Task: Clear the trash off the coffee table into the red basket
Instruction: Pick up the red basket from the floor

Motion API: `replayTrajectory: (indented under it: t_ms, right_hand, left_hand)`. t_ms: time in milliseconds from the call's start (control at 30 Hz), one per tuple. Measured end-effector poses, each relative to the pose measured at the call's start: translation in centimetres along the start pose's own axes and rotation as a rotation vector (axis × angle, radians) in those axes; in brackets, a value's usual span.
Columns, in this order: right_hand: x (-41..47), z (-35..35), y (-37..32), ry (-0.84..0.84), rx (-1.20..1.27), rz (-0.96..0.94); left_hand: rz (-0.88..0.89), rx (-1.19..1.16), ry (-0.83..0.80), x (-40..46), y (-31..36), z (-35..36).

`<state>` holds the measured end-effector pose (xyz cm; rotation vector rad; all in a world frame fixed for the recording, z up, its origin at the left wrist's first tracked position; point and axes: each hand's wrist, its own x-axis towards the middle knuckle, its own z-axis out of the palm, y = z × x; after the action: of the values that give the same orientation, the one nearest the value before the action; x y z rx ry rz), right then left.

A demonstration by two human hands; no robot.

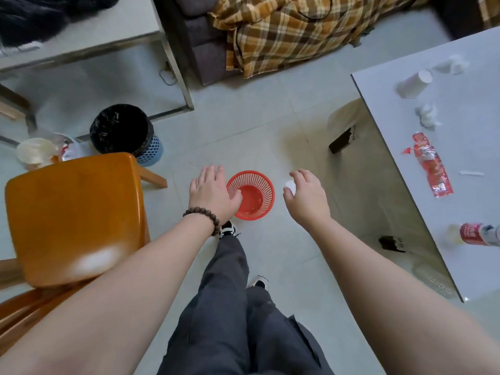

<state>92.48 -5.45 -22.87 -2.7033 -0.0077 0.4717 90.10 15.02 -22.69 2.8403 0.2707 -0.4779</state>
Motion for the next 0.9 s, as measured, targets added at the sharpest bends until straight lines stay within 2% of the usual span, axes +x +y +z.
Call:
replayTrajectory:
  t_ms: [233,367,600,733,900]
  right_hand:
    - [7.6,5.3,0.2,-0.071,0.003,0.09]
    - [11.4,10.2,1.7,-0.166,0.004,0.14]
    - [17.1,21.1,8.4,-0.329,-0.051,0.135]
    - [19.4,27.7,12.8,-0.358,-0.074,0.166]
    - [20.2,33.8,16.0,-0.392,-0.008,0.265]
  left_hand:
    - [-0.006,-0.052,-0.109,8.6,-1.5,4.4]
    - [-0.053,-0.069,-0.171,12.9,-2.7,8.8]
    - [-0.049,-0.019,-0.276,19.6,-4.9,21.0]
    - [-0.083,0.01,-0.326,22.1,-6.2,28.7]
    - [-0.201,-0.057,-0.372,23.2,-7.3,35.3]
